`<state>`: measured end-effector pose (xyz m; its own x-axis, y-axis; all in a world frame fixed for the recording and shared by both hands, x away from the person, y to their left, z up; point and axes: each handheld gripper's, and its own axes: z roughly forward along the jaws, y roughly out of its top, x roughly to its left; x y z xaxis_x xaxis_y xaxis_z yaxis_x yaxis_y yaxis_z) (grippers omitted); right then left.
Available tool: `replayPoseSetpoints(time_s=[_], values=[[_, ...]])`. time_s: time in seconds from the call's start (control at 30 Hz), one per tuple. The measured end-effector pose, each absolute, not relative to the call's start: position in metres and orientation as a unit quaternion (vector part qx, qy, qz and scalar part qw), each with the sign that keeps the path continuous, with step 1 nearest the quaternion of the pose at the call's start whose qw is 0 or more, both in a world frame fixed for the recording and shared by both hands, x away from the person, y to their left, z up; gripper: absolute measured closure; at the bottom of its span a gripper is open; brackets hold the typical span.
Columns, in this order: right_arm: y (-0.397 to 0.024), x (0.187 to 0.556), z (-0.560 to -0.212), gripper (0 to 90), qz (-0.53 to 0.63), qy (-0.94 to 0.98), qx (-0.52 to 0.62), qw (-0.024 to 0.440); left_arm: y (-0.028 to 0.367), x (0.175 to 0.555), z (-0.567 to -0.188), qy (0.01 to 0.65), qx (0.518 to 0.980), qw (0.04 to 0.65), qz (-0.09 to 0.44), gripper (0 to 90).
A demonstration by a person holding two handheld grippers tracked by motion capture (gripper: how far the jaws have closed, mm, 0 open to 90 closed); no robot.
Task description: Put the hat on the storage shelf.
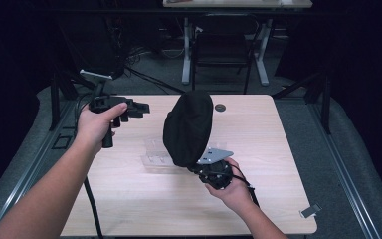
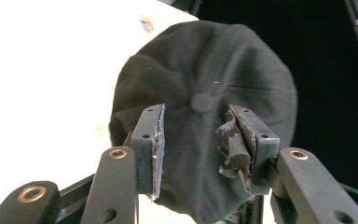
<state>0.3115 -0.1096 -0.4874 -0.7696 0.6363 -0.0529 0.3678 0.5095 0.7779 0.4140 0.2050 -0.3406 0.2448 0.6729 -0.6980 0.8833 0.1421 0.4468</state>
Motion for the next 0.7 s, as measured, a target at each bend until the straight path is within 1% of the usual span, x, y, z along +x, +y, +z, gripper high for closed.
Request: replayPoseSetpoints(time_s=[0.27, 0.53, 0.7], values=[[-0.114, 0.312, -0.489, 82.5, 0.393, 0.851, 0.303, 0.17, 0.218, 0.411, -0.348, 0.613, 0.656, 0.434, -0.08, 55.7], [-0.123, 0.308, -0.492, 80.9, 0.385, 0.854, 0.308, 0.166, 0.229, 0.408, -0.364, 0.621, 0.666, 0.409, -0.058, 54.5], [-0.132, 0.305, -0.494, 79.2, 0.386, 0.851, 0.315, 0.167, 0.234, 0.405, -0.372, 0.62, 0.684, 0.384, -0.034, 54.3]])
